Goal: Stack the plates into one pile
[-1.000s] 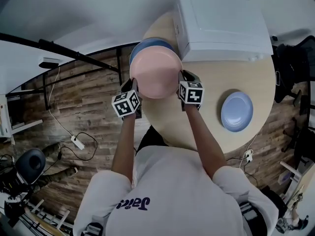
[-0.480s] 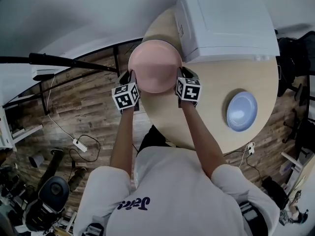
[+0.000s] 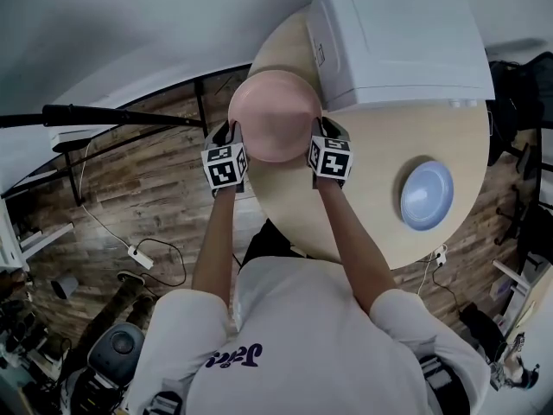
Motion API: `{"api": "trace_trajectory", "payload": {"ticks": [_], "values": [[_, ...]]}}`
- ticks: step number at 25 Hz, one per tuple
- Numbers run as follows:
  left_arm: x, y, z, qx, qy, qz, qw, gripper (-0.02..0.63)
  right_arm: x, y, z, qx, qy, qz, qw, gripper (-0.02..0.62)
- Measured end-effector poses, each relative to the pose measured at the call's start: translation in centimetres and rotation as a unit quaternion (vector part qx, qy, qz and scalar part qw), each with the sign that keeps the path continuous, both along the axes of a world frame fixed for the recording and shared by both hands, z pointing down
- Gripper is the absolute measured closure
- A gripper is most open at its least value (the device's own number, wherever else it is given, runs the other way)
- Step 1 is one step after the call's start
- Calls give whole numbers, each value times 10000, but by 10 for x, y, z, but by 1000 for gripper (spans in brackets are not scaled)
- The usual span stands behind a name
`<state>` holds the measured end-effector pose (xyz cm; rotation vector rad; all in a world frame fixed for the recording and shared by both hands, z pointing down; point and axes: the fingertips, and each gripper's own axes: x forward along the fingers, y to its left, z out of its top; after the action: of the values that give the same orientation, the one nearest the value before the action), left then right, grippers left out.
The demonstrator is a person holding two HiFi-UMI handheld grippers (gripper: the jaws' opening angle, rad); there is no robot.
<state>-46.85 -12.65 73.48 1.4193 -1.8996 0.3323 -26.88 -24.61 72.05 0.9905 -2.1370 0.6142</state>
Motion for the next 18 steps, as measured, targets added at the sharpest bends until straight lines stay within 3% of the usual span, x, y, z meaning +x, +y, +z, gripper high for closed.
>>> {"api": "trace_trajectory", "payload": {"ticks": [4, 6, 7, 13, 16, 18], "values": [[5, -2, -1, 246, 204, 116, 9994, 504, -2, 1, 1, 16, -177, -37, 9998, 534], [8, -2, -6, 450, 425, 134, 9980, 432, -6, 6, 0, -175, -459, -64, 9988, 392], [8, -1, -9, 540, 505, 104, 9972, 403, -6, 10, -1, -251, -569, -63, 9980, 376], [2, 8, -1, 813, 1195, -217, 9893, 356, 5, 21, 4, -326, -831, 10, 9960, 376], [5, 4, 7, 918, 1978, -364, 9753, 356, 3, 23, 13, -601, -1010, 52, 9931, 376], [7, 3, 12, 931, 2286, -485, 9679, 356, 1, 25, 19, -756, -1062, 57, 9914, 377]]}}
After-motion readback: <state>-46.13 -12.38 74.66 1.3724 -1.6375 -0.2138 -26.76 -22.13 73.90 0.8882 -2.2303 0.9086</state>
